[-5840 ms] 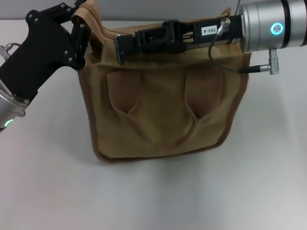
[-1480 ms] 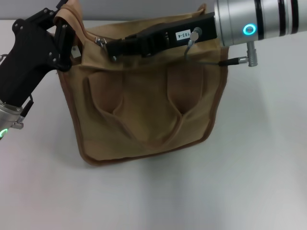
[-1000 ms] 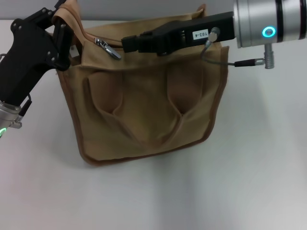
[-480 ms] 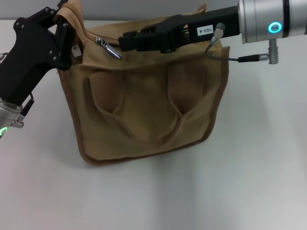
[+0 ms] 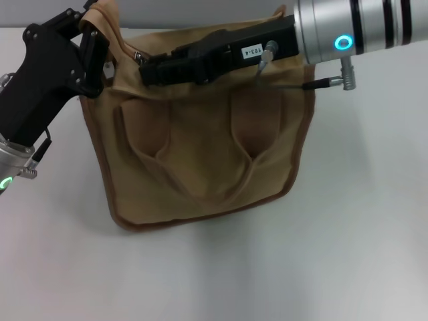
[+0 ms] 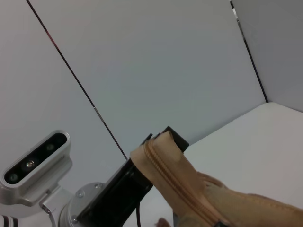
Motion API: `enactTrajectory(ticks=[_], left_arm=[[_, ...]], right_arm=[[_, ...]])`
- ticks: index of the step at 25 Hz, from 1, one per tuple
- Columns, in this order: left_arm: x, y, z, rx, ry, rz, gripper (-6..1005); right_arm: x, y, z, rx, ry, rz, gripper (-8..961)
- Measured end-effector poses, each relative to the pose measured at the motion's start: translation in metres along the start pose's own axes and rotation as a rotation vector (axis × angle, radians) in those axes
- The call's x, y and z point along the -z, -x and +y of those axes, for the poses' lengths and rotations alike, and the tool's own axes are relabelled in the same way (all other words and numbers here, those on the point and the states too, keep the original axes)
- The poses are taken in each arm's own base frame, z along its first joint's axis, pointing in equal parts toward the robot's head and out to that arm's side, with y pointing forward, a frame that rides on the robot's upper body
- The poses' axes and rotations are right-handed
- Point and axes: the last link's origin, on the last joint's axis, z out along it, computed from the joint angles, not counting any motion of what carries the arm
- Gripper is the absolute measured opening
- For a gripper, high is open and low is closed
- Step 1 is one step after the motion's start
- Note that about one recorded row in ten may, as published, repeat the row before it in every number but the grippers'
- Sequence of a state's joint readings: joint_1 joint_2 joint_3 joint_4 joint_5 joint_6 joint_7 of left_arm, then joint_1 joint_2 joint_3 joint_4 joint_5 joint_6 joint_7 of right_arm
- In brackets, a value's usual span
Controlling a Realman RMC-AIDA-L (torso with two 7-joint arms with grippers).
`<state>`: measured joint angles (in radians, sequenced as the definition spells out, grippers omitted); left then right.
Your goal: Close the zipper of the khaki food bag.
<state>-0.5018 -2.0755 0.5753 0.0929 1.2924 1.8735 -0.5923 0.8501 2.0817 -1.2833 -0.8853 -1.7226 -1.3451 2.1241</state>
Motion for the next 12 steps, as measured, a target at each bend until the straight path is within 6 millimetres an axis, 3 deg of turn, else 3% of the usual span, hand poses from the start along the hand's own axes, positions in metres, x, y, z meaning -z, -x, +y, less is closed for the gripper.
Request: enactTrajectory(ticks=[7, 12], left_arm=[[-0.0016, -0.0009, 0.0002, 0.000, 0.007, 0.007, 27], [-0.0018, -0.0013, -0.0002, -0.002, 0.007, 0.009, 27]], right_arm=[[-0.0009, -0.0004, -0.0002, -0.001, -0.002, 0.000, 314], [0.0030, -0.0031, -0.0016, -0.008, -0.009, -0.010, 143]])
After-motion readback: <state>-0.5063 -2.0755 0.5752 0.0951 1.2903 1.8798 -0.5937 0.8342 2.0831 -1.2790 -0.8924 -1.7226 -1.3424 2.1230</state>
